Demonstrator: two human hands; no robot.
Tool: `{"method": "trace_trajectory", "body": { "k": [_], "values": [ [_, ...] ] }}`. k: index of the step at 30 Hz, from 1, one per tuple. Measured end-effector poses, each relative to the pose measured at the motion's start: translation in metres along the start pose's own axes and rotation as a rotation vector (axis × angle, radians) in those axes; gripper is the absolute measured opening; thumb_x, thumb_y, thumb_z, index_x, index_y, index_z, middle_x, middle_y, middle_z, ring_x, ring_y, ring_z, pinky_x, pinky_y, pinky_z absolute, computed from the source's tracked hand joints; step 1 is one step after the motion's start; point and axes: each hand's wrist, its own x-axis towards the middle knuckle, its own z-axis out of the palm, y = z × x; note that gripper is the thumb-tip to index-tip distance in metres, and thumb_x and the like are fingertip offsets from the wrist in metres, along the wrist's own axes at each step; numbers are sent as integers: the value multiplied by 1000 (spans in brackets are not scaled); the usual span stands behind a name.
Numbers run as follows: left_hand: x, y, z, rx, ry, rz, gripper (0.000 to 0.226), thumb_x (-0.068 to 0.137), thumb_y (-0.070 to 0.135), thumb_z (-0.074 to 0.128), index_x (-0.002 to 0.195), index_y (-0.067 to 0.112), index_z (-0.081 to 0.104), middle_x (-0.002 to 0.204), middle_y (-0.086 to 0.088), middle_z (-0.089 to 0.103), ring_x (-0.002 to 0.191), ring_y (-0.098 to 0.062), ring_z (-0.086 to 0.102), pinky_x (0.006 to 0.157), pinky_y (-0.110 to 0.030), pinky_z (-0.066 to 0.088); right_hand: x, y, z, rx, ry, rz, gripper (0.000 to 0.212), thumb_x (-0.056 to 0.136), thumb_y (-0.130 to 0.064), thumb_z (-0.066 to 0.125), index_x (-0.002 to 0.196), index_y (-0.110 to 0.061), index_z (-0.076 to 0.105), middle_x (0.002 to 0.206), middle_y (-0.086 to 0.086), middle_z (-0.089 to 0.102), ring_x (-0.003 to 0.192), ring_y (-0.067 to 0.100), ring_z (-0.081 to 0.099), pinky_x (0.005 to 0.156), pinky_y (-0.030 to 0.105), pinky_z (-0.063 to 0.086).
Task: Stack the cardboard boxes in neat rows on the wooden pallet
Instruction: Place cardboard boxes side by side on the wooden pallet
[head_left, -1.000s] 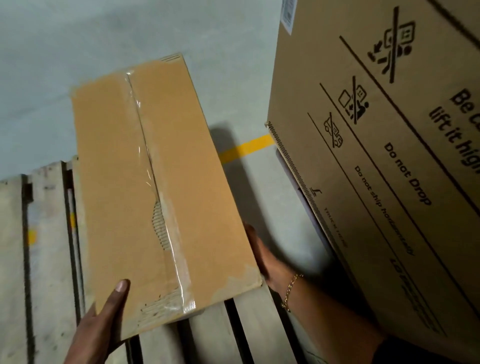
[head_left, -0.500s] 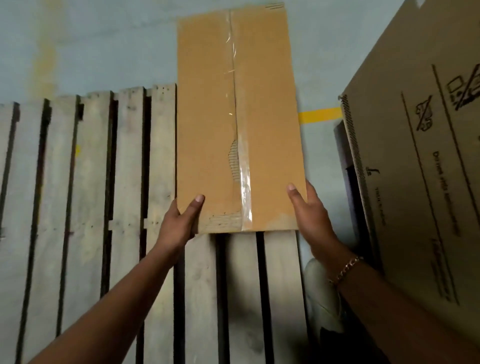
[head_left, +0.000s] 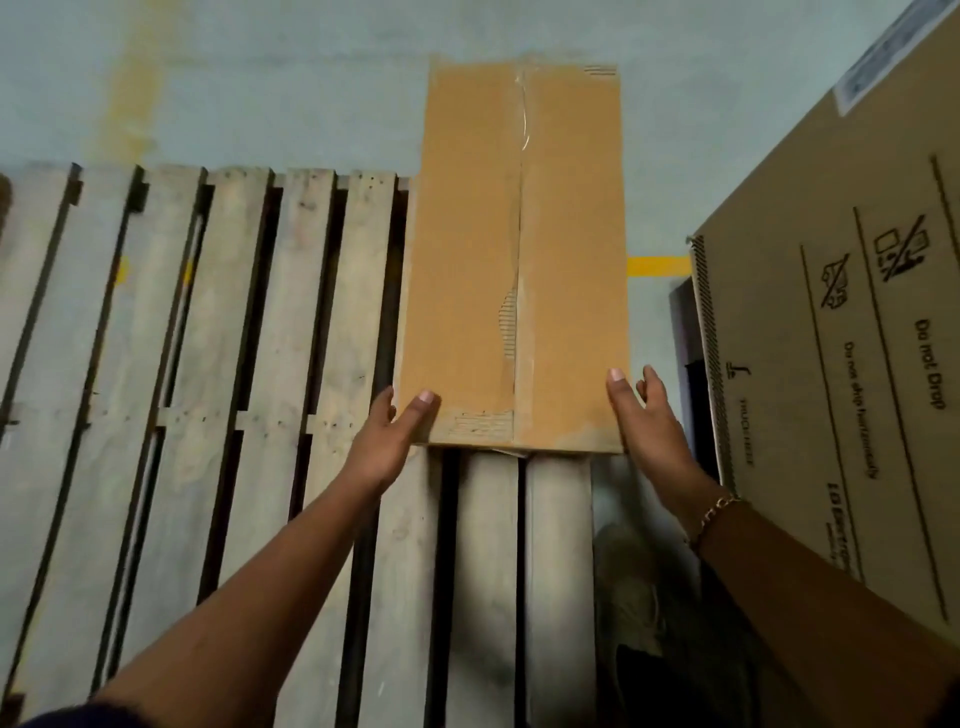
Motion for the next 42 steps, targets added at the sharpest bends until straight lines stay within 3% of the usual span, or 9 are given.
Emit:
{"method": "trace_trajectory", "body": {
  "k": [4, 9, 15, 27, 31, 39, 42],
  "values": [
    [-56, -3, -32, 142, 53, 43, 87, 95, 70, 47, 165, 27, 17, 169, -4, 26, 152, -28, 31, 121, -47, 27, -48, -17, -10, -131, 36, -35, 85, 92, -76, 38, 162, -35, 14, 168, -1, 22, 152, 26, 26, 120, 46, 24],
    [-142, 5, -103, 444, 72, 210, 90, 92, 79, 38, 164, 30, 16, 170, 2, 22, 156, -22, 23, 122, -50, 27, -160, -64, -6, -322, -22, -111, 74, 101, -63, 36, 163, -28, 15, 169, -2, 18, 153, 21, 22, 119, 38, 21],
    [-258, 36, -177, 625, 111, 388, 86, 96, 76, 34, 165, 28, 14, 172, 2, 16, 158, -21, 14, 125, -51, 20, -288, -118, -15, -464, -65, -175, 77, 99, -68, 33, 163, -28, 16, 169, -4, 17, 154, 17, 18, 121, 39, 18],
    [-429, 55, -238, 701, 145, 387, 89, 95, 81, 30, 165, 27, 17, 171, 0, 18, 158, -23, 14, 125, -55, 20, -453, -158, -53, -595, -169, -216, 81, 96, -75, 30, 162, -30, 17, 169, -6, 17, 155, 17, 17, 125, 46, 18],
    [-473, 62, -240, 694, 214, 384, 84, 99, 71, 35, 165, 23, 16, 172, -3, 15, 159, -23, 10, 126, -50, 15, -483, -164, -66, -618, -211, -250, 82, 96, -77, 27, 162, -31, 14, 170, -7, 15, 155, 17, 17, 124, 47, 19],
    [-546, 28, -261, 536, 355, 298, 87, 96, 75, 35, 165, 23, 18, 171, -4, 19, 158, -23, 14, 126, -52, 18, -534, -193, -51, -639, -317, -397, 77, 99, -69, 31, 162, -25, 19, 169, -3, 19, 155, 17, 17, 125, 45, 18],
    [-569, 5, -289, 483, 413, 256, 84, 97, 74, 36, 164, 25, 21, 171, -3, 21, 157, -22, 16, 125, -50, 19, -556, -204, -28, -659, -359, -428, 82, 95, -75, 30, 162, -28, 20, 169, -4, 20, 156, 18, 16, 125, 53, 15]
  ]
}}
